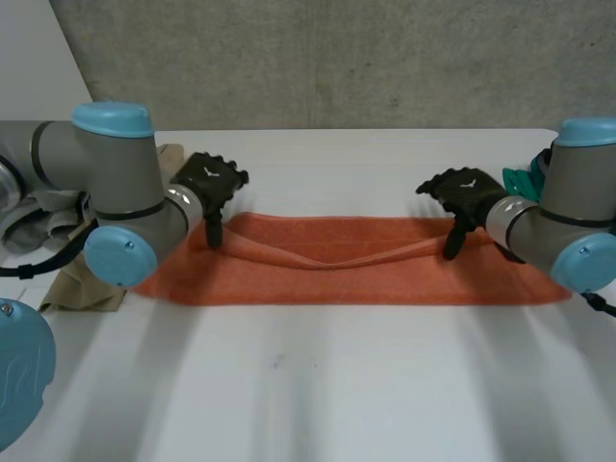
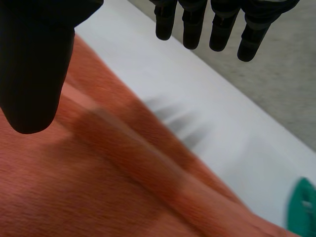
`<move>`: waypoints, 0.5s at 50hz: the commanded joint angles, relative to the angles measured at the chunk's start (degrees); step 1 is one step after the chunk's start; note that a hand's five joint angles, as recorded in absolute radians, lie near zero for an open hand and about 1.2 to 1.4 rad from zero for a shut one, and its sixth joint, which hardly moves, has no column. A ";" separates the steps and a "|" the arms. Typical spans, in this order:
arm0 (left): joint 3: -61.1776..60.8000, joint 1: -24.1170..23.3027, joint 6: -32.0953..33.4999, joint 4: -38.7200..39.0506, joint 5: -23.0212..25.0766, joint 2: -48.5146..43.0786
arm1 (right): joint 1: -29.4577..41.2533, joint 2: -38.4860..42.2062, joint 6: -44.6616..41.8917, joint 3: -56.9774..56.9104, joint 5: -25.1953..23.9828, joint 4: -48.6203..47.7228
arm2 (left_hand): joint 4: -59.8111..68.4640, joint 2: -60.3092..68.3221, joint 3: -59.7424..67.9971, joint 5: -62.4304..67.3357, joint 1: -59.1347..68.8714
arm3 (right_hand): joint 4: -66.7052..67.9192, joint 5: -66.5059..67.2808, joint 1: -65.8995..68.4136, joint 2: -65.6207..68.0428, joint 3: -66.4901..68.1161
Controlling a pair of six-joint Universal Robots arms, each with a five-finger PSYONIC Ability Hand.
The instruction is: Fold the laundry.
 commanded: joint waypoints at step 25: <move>9.30 -4.16 -3.82 -7.16 -5.52 -3.20 | 8.80 16.50 11.32 -16.63 20.43 -27.71 | -1.39 -1.70 -2.02 -2.89 -1.69 | -2.22 -2.08 -2.83 -1.42 -1.54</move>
